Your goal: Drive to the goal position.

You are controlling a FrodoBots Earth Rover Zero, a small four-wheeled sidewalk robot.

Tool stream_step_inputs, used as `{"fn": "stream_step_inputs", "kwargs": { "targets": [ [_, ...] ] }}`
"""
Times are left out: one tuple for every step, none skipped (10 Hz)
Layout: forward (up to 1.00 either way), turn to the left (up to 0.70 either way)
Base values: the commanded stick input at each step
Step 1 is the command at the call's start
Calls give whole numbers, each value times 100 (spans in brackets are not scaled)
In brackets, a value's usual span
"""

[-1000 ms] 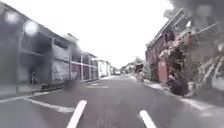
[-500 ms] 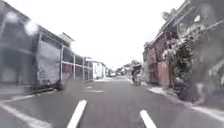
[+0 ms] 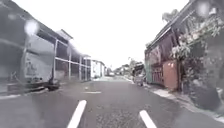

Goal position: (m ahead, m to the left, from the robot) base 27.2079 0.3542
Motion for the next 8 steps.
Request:
{"fn": "stream_step_inputs", "kwargs": {
  "targets": [
    [100,0],
    [100,0],
    [100,0],
    [100,0],
    [100,0],
    [100,0],
    [100,0],
    [100,-17]
  ]
}}
